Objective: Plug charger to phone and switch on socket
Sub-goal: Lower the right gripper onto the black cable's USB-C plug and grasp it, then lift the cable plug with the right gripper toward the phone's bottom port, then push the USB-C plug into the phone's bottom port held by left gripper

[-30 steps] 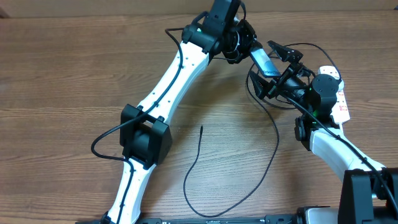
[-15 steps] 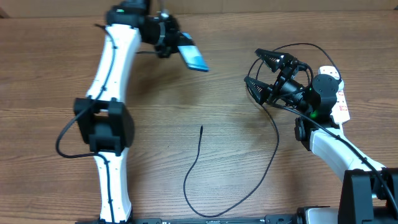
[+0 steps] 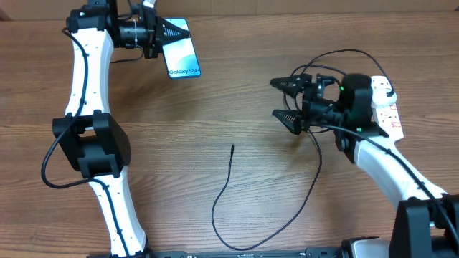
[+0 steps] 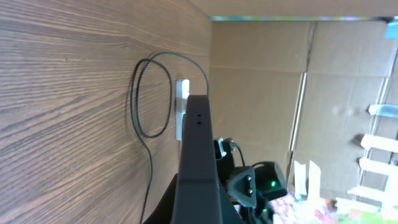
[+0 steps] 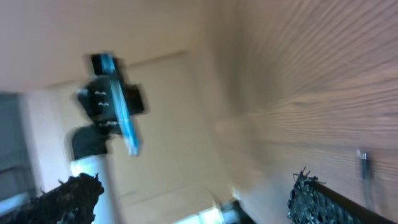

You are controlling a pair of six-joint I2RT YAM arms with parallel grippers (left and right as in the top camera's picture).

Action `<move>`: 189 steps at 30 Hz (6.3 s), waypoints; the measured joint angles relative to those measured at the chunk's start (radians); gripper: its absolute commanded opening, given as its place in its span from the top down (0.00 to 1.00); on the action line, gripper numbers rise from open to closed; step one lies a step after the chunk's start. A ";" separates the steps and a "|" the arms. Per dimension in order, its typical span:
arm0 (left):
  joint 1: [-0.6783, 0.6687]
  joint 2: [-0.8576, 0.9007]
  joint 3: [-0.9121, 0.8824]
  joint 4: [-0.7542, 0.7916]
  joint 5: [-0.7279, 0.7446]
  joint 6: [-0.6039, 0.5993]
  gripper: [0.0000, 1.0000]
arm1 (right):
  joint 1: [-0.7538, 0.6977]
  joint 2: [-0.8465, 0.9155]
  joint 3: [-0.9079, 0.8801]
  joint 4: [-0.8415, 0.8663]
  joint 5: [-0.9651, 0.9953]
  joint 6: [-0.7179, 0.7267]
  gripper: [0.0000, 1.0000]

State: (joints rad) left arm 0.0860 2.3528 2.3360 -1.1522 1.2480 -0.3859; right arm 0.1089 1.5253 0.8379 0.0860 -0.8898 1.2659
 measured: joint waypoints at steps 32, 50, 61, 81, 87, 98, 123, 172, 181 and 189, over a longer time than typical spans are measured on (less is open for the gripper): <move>-0.001 0.000 0.000 -0.001 -0.048 0.027 0.96 | 0.583 0.282 0.290 -0.723 0.857 -0.429 0.06; -0.001 0.000 0.000 0.001 -0.097 0.027 0.96 | 0.605 0.337 0.318 -0.723 0.883 -0.429 0.11; -0.002 0.000 0.000 0.019 -0.125 0.027 0.96 | 0.651 0.352 0.320 -0.726 0.923 -0.430 0.27; -0.002 0.000 0.000 0.023 -0.128 0.027 0.96 | 0.671 0.395 0.338 -0.696 0.946 -0.430 0.78; -0.002 0.000 0.000 0.023 -0.128 0.027 0.95 | 0.671 0.398 0.338 -0.693 0.946 -0.429 0.91; -0.002 0.000 0.000 0.023 -0.127 0.027 0.96 | 0.644 0.400 0.339 -0.686 0.843 -0.431 0.96; -0.039 0.000 -0.004 0.585 0.143 -0.304 0.96 | 0.298 0.422 0.399 0.586 -0.228 0.047 0.96; -0.105 0.000 -0.005 0.831 0.080 -0.615 0.96 | 0.294 0.423 0.399 0.764 -0.085 0.119 0.96; -0.064 0.000 -0.005 0.846 0.084 -0.663 0.96 | 0.281 0.423 0.399 0.734 -0.081 0.081 0.96; -0.051 0.000 -0.005 0.864 0.093 -0.663 0.95 | 0.251 0.427 0.399 0.766 -0.080 0.058 0.96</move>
State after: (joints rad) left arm 0.0345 2.3528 2.3310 -0.2878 1.3415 -1.0492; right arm 0.3603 1.9522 1.2373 0.8520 -0.9699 1.3235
